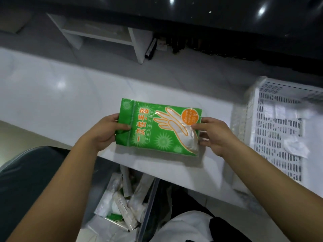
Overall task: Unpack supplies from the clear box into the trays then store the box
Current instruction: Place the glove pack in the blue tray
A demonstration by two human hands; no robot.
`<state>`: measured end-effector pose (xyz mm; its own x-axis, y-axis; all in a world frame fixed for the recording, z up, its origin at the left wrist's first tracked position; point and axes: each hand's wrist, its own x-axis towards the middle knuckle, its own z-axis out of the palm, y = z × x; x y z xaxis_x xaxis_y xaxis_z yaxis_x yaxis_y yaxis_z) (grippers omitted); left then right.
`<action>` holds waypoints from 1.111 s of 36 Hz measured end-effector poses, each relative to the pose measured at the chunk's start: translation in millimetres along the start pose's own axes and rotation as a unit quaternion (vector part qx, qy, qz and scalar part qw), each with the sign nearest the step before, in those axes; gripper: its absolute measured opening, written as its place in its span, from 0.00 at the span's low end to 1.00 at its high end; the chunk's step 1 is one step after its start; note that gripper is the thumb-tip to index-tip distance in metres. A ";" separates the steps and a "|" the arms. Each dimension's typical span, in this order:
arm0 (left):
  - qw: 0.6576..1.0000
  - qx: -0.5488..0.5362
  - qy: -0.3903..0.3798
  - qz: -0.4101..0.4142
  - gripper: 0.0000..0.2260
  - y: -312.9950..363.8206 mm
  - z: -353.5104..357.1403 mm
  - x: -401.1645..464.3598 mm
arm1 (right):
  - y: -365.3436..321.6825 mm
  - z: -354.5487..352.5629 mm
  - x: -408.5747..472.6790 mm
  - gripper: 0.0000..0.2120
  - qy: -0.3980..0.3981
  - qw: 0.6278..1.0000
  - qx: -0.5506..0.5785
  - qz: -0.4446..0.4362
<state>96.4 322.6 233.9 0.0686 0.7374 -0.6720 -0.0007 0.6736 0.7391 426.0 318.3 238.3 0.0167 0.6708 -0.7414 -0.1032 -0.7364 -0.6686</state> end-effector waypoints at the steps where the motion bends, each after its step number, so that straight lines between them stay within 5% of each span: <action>1: 0.999 -0.030 -0.009 0.013 0.21 -5.7 -0.8 -11.8 | 0.1 -2.7 -4.5 0.09 -0.014 1.000 -0.010 -0.019; 9: 0.986 -0.136 -0.054 0.078 0.20 -45.9 9.0 -93.9 | 4.2 -26.1 -65.0 0.11 -0.125 0.986 -0.050 -0.101; 14: 0.976 -0.156 -0.101 0.116 0.19 -73.1 24.4 -140.2 | 22.9 -46.4 -126.5 0.22 -0.172 0.975 -0.092 -0.103; 27: 0.953 -0.141 -0.263 0.059 0.20 -144.8 101.5 -211.6 | 134.5 -136.7 -268.5 0.20 -0.035 0.990 -0.073 -0.119; 33: 0.942 -0.083 -0.323 0.014 0.25 -138.3 150.8 -223.2 | 162.2 -188.1 -308.7 0.13 0.021 0.991 -0.042 -0.129; 40: 0.926 -0.029 -0.377 0.006 0.19 -116.8 226.7 -237.4 | 185.9 -261.0 -338.3 0.19 0.059 0.987 0.038 -0.145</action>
<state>306.4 57.5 317.7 0.7457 0.5145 -0.4234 -0.0586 0.6836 0.7275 660.7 -68.4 349.9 0.1722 0.8346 -0.5233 -0.1509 -0.5026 -0.8512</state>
